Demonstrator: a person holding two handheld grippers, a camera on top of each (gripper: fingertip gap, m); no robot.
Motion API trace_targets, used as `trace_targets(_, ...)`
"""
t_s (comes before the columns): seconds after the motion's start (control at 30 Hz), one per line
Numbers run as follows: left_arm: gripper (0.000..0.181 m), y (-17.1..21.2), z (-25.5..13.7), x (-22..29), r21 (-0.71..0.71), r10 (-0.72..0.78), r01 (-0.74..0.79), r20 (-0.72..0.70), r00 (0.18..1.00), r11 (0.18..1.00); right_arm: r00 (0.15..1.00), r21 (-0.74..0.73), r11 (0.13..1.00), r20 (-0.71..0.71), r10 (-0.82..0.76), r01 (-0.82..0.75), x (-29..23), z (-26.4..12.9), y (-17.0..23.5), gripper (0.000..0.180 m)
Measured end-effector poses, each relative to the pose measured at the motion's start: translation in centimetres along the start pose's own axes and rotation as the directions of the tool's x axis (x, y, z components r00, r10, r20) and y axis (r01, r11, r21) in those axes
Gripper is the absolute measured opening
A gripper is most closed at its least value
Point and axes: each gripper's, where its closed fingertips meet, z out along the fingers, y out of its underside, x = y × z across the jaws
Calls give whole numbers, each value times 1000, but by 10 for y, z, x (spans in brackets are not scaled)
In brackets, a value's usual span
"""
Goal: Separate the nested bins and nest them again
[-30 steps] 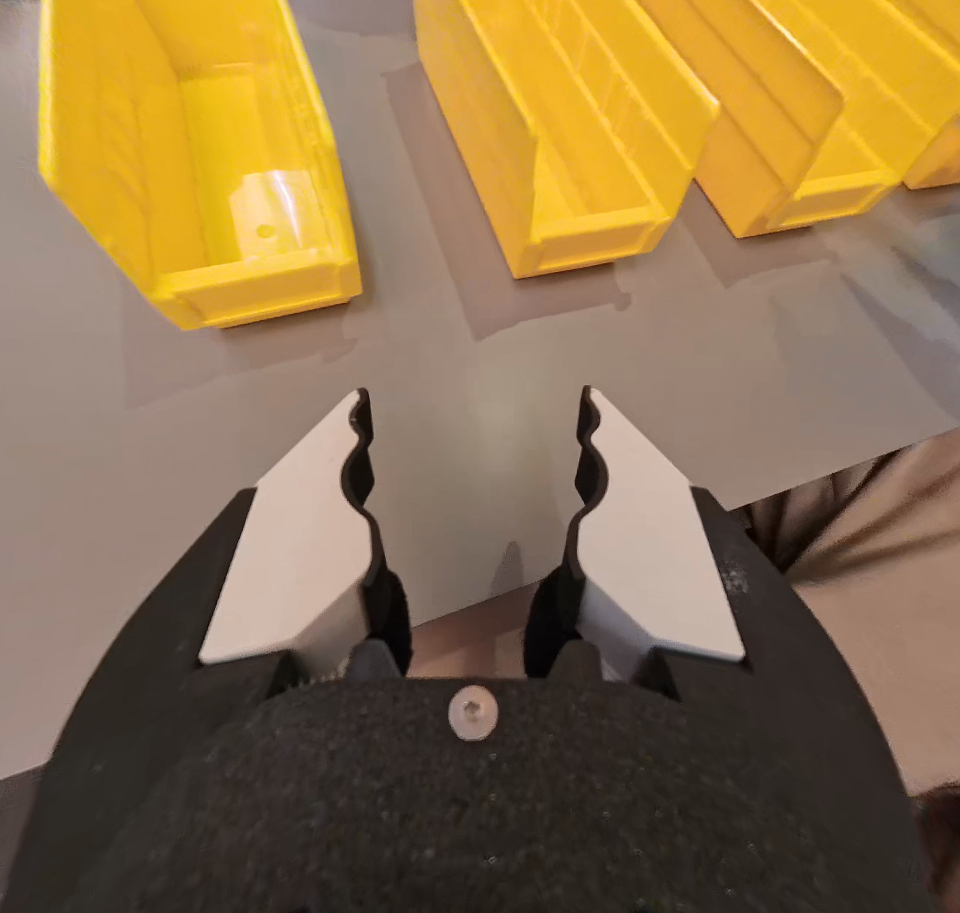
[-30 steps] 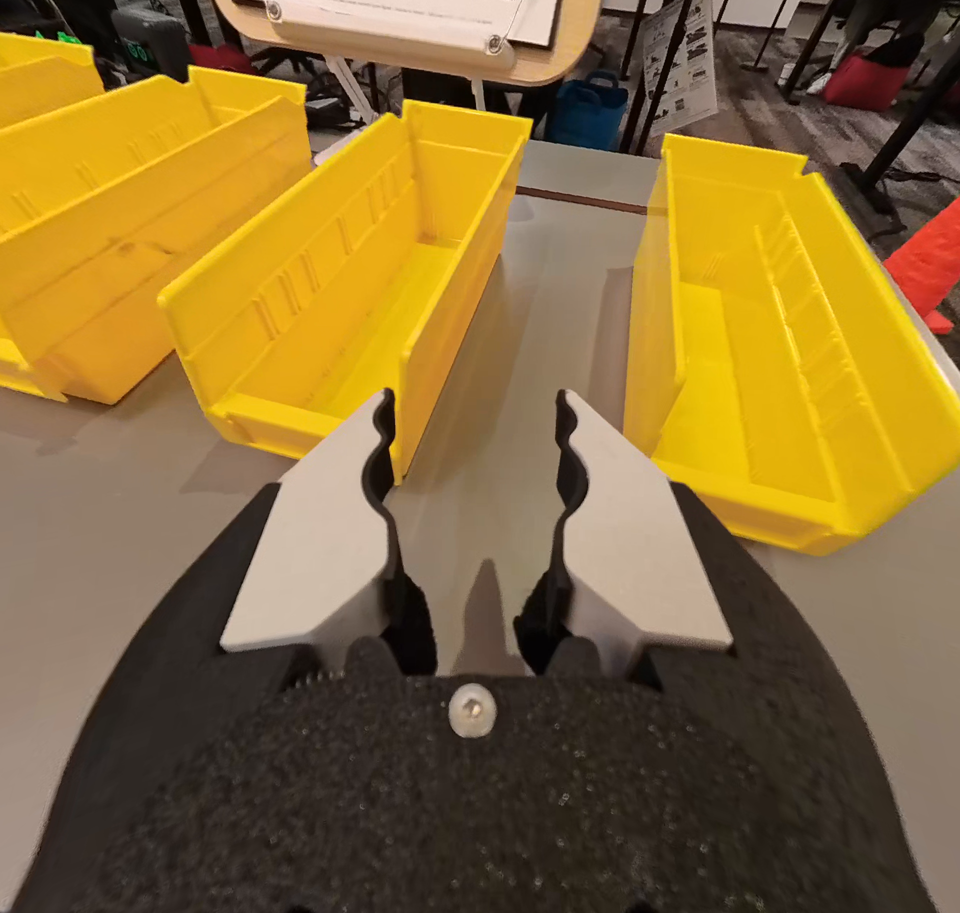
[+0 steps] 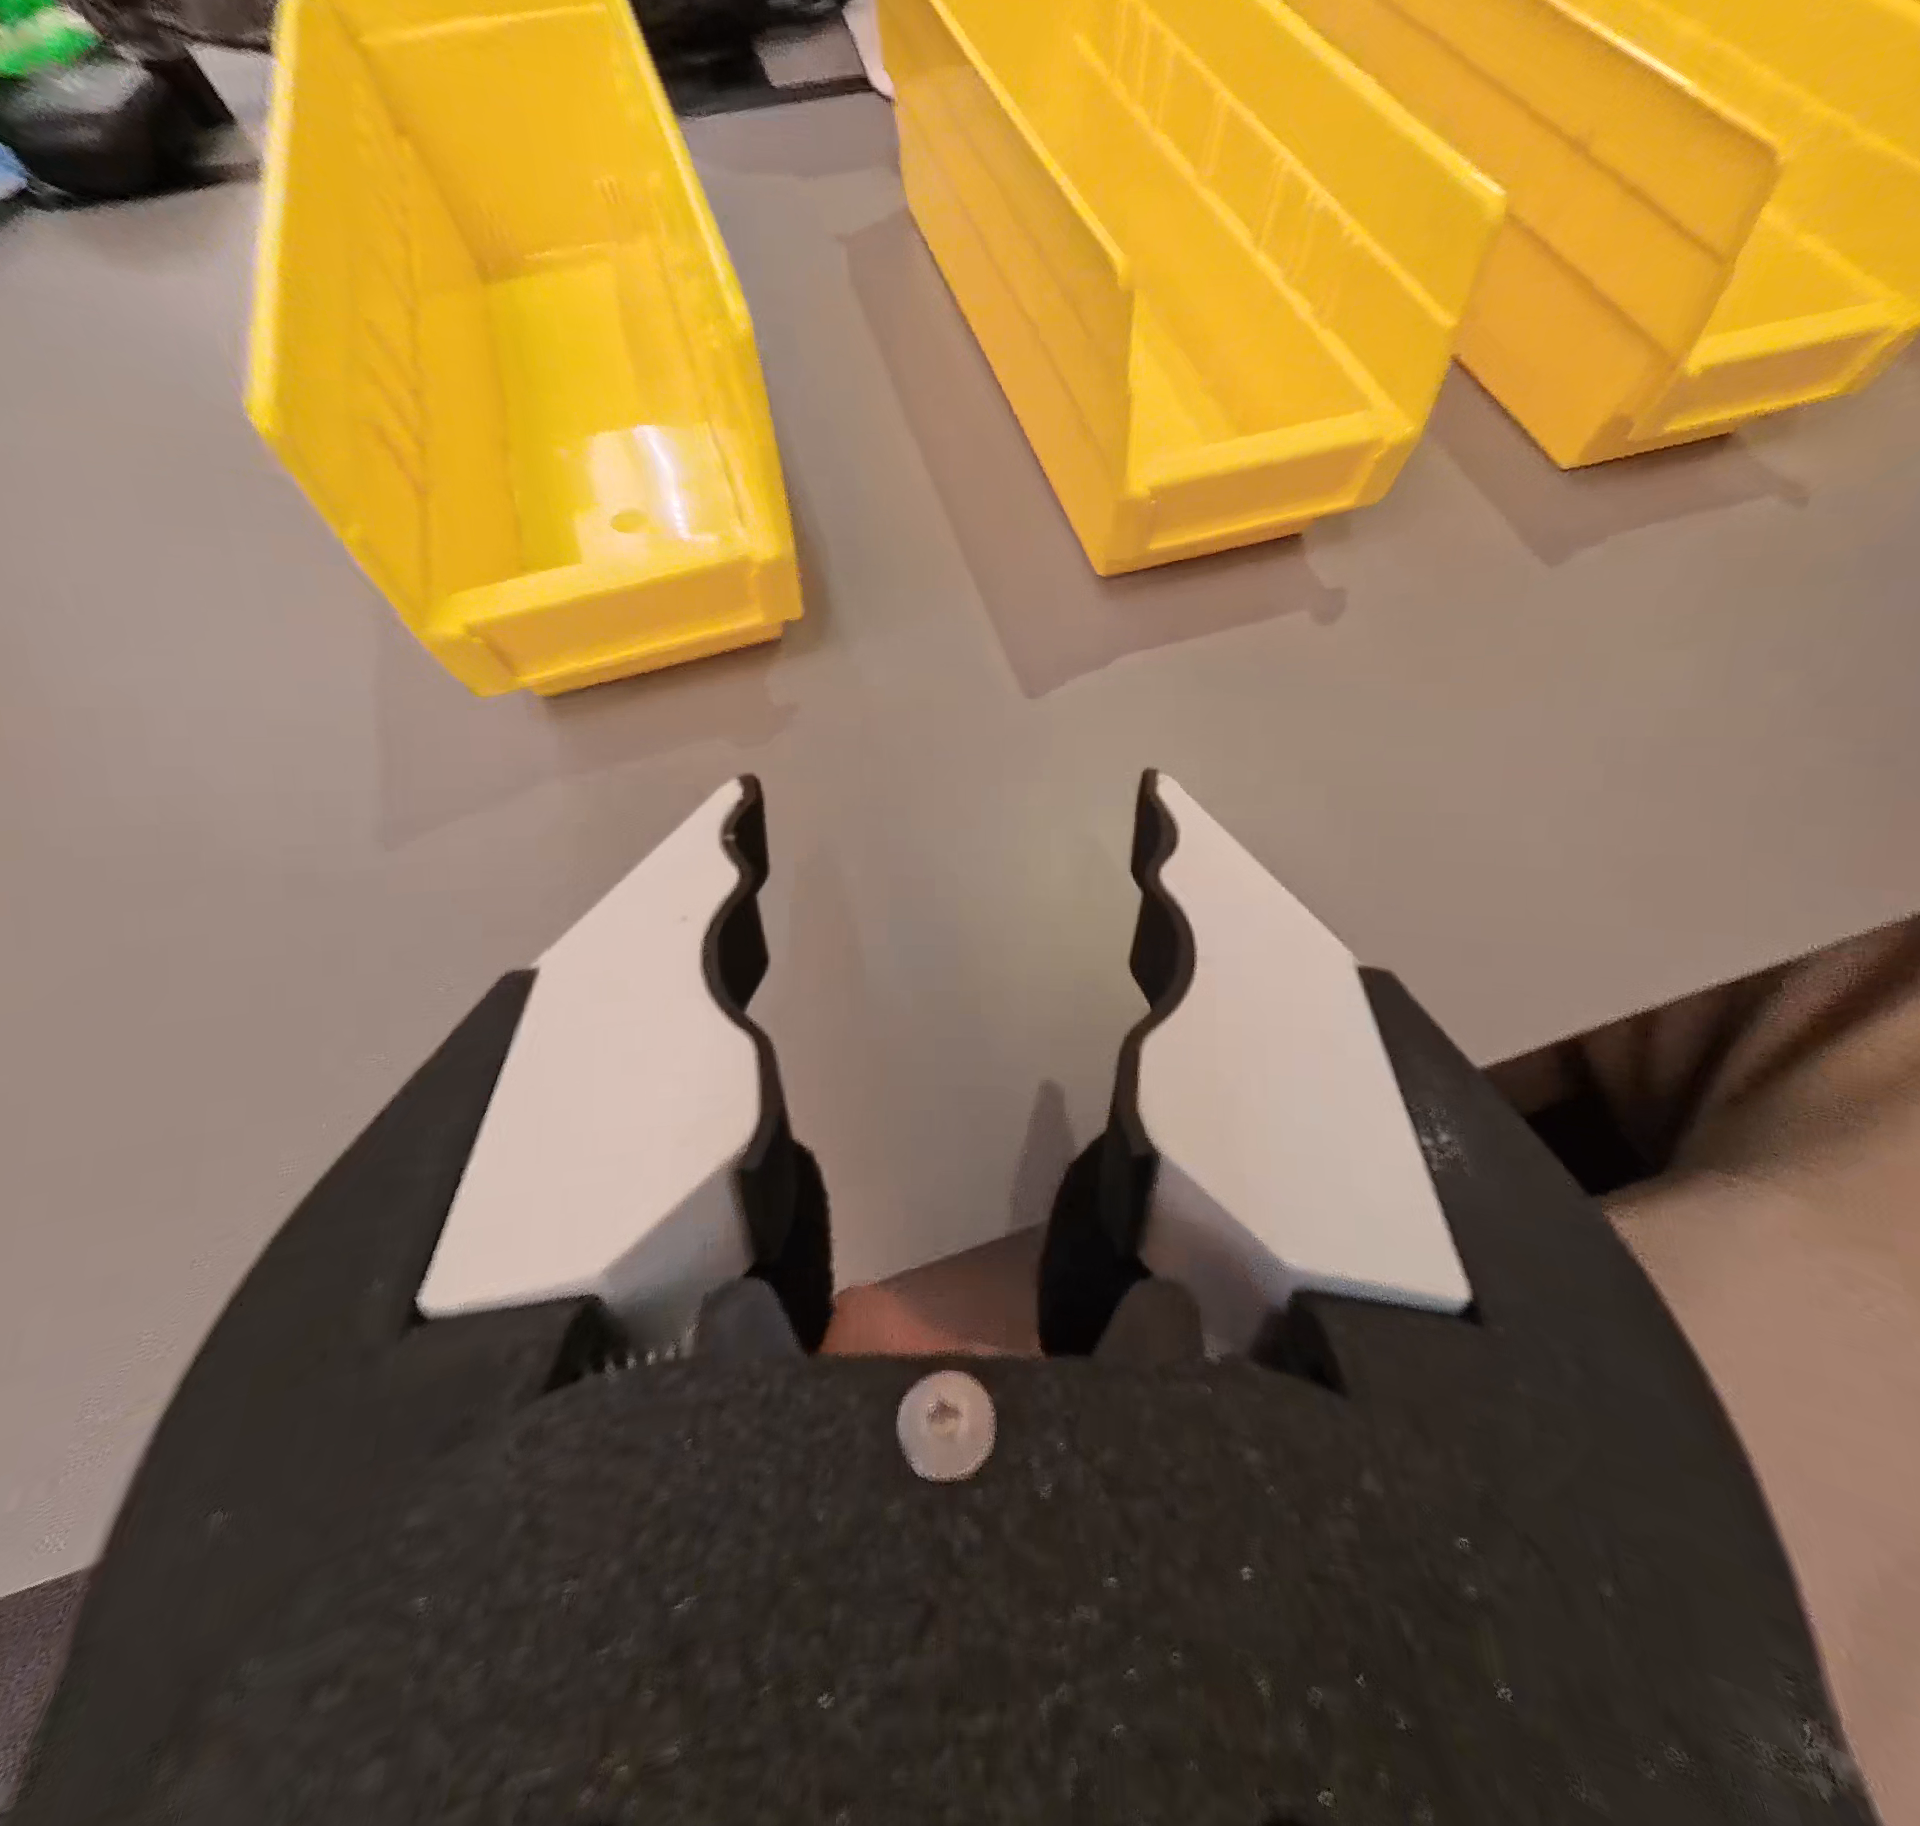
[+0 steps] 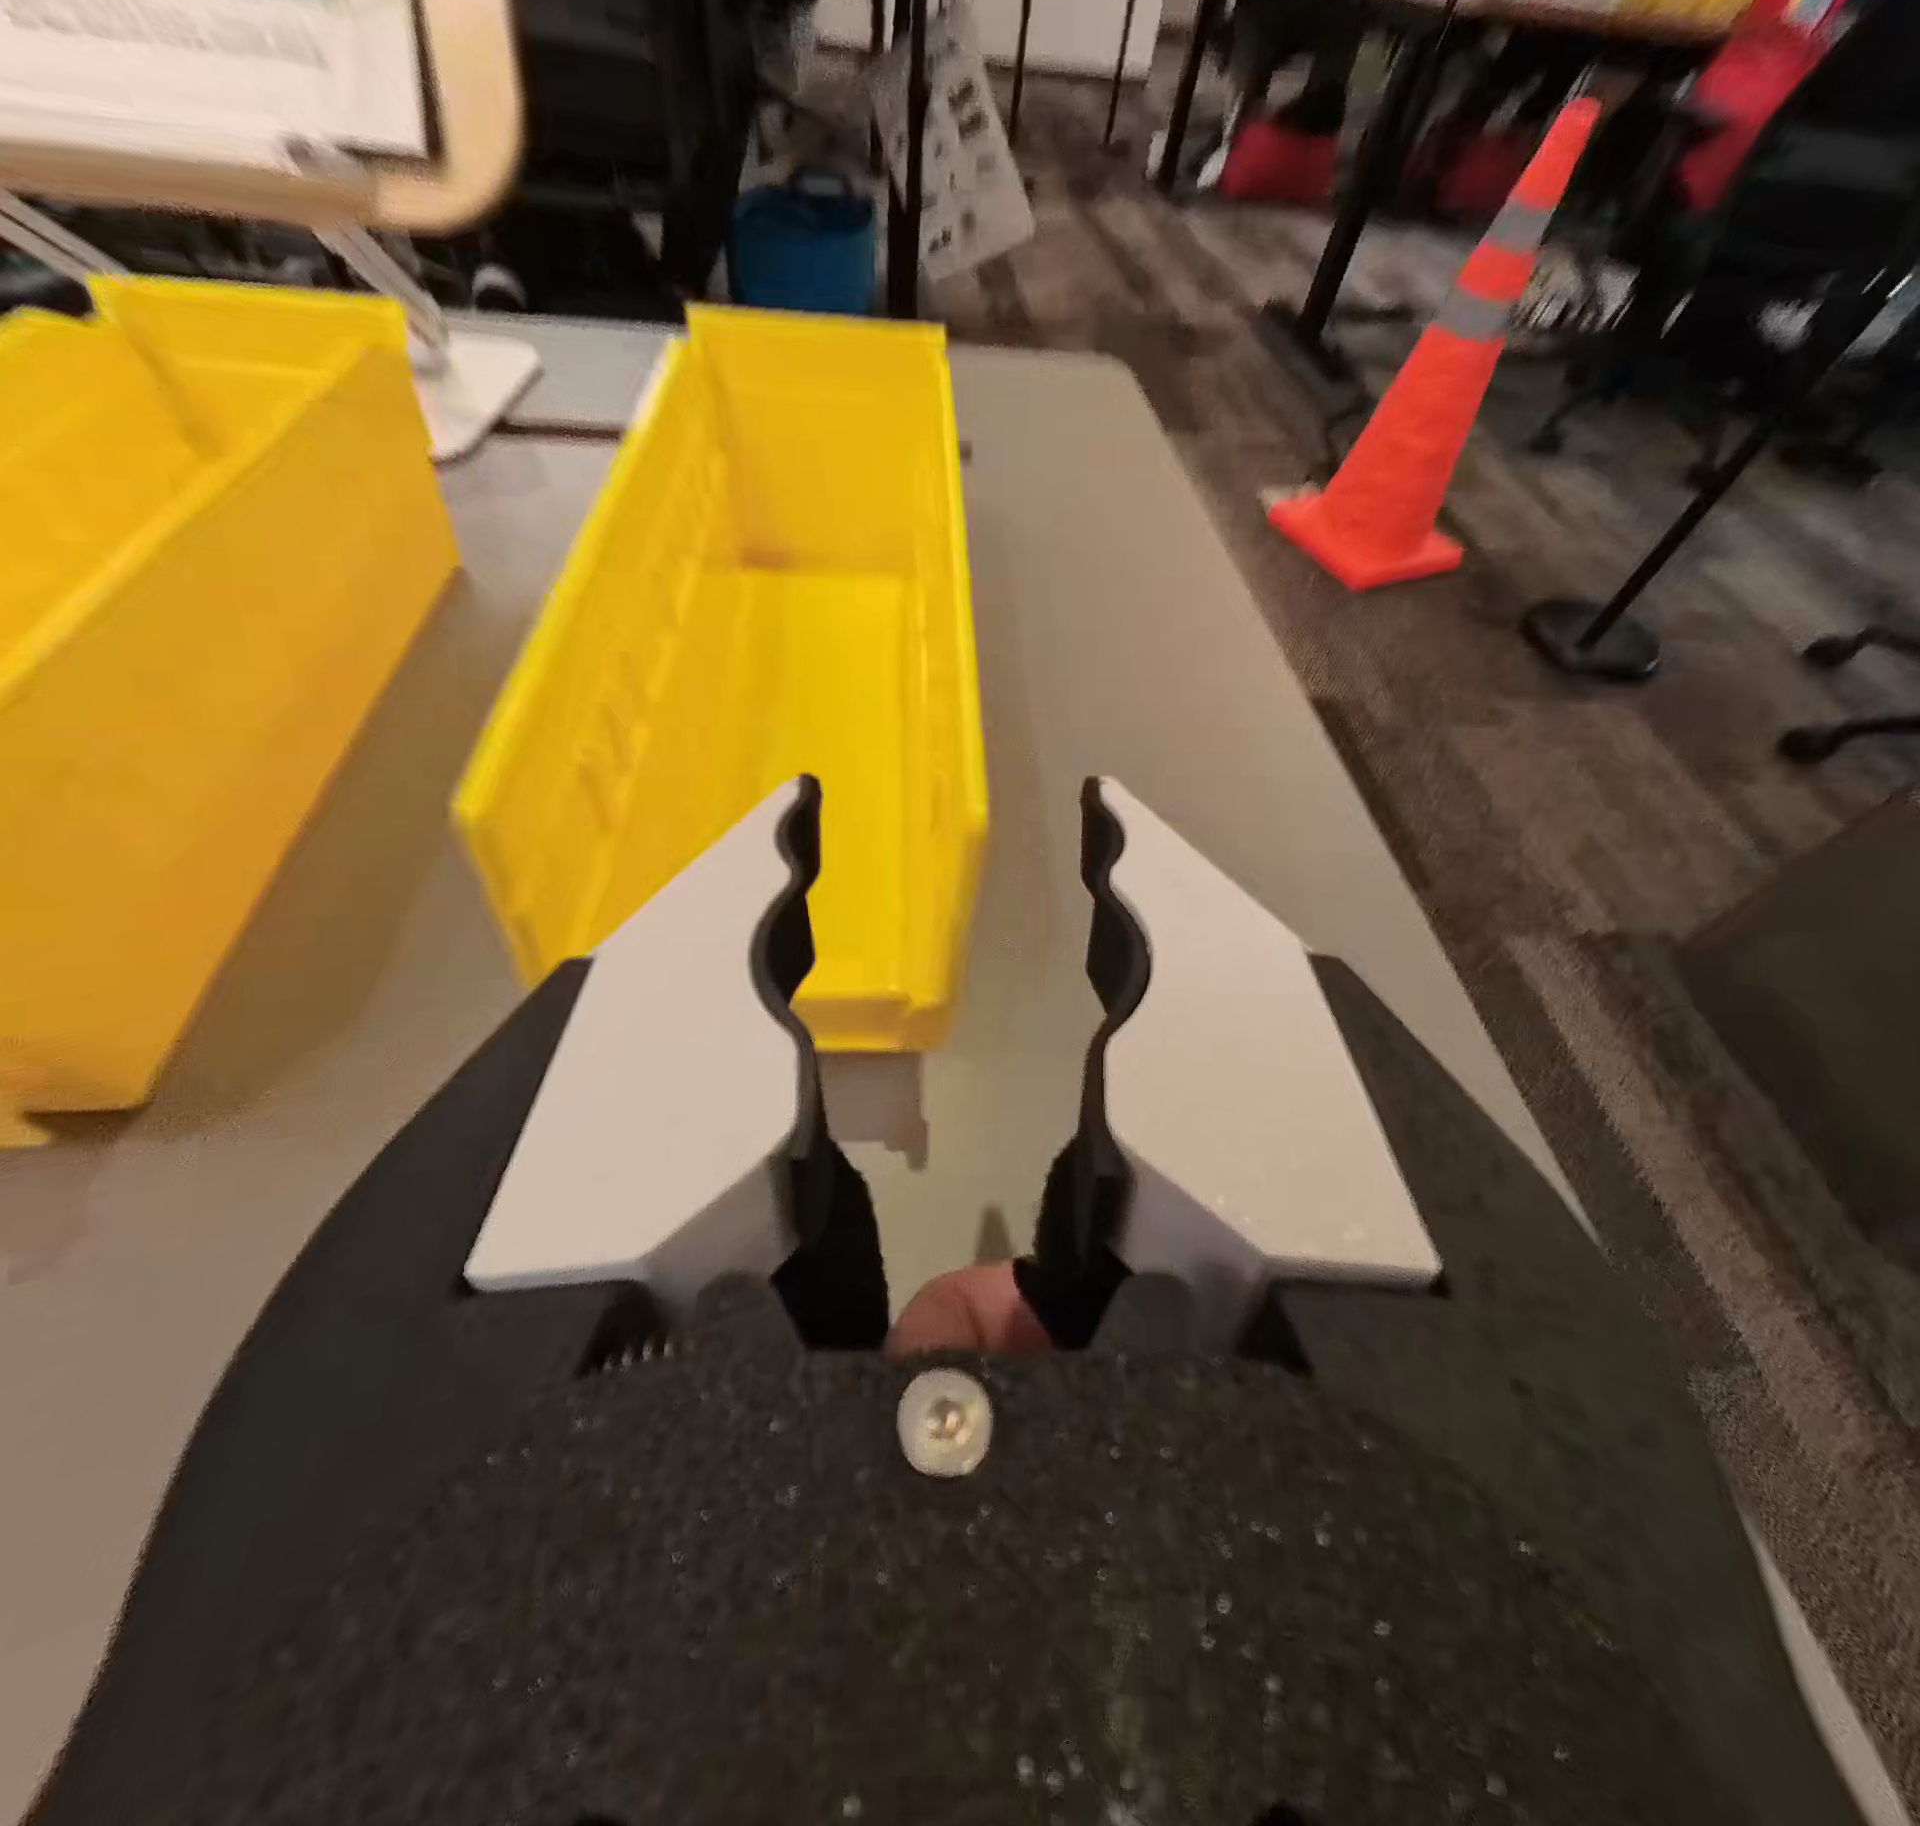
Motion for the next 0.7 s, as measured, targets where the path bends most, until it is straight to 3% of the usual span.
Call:
trace_targets(0.2,57,8,-2,3,-33,-17,15,-46,999,999,998,-109,992,30,60,-56,2,57,30,33)
trace_targets(0.3,55,9,-5,2,-33,-8,7,-39,999,999,996,-112,991,39,83,-78,-3,63,37,5)
trace_targets(0.47,50,11,-6,8,-56,-12,9,-54,998,998,977,-117,973,60,205,-197,-7,58,37,3)
trace_targets(0.7,47,13,-10,17,-69,19,-23,-59,998,997,963,-10,965,48,263,-263,-10,30,-5,2)
